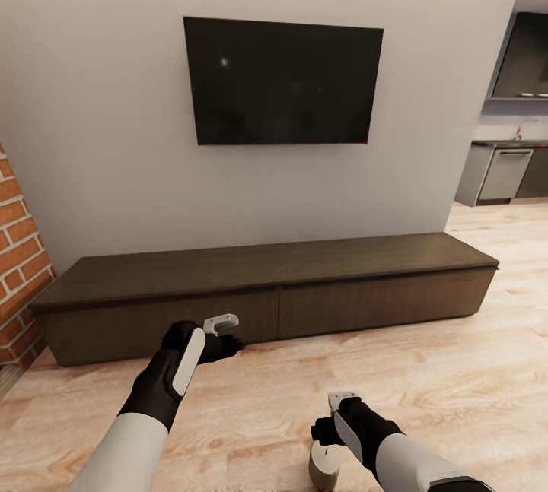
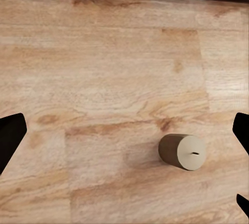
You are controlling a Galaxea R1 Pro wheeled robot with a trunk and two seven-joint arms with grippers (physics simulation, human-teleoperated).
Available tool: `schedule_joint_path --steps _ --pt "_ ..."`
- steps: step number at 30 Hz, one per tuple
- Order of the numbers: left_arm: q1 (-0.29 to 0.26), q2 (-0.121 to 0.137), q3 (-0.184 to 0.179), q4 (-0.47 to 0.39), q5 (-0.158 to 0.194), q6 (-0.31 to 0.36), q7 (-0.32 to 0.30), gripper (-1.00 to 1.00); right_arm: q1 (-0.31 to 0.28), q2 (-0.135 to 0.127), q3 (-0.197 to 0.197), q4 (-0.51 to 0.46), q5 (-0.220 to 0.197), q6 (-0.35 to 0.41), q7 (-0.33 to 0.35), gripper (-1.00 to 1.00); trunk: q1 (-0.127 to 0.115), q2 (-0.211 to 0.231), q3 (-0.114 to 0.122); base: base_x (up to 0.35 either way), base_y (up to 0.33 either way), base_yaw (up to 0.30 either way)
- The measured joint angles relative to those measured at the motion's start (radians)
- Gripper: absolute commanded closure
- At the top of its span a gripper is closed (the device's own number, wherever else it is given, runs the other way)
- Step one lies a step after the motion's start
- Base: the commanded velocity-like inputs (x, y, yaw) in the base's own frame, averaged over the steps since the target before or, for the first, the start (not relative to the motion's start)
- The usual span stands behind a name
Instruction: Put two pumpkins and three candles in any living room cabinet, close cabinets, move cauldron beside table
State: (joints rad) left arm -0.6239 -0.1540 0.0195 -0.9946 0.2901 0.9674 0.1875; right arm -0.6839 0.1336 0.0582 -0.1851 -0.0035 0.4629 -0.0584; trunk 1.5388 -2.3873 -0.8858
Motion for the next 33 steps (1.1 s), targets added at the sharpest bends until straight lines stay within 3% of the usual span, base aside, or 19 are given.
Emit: schedule_joint_path --steps 16,33 --pt "0.0 0.0 0.0 0.0 0.0 0.0 0.0 -1.0 0.0 0.002 0.002 0.0 0.001 0.0 0.0 -1.0 0.061 -0.112 -0.05 0.0 0.0 0.0" --pt "0.0 -0.002 0.0 0.0 0.001 0.0 0.0 -1.0 0.0 0.002 0.002 0.0 0.001 0.0 0.0 -1.0 0.069 -0.116 -0.116 0.0 0.0 0.0"
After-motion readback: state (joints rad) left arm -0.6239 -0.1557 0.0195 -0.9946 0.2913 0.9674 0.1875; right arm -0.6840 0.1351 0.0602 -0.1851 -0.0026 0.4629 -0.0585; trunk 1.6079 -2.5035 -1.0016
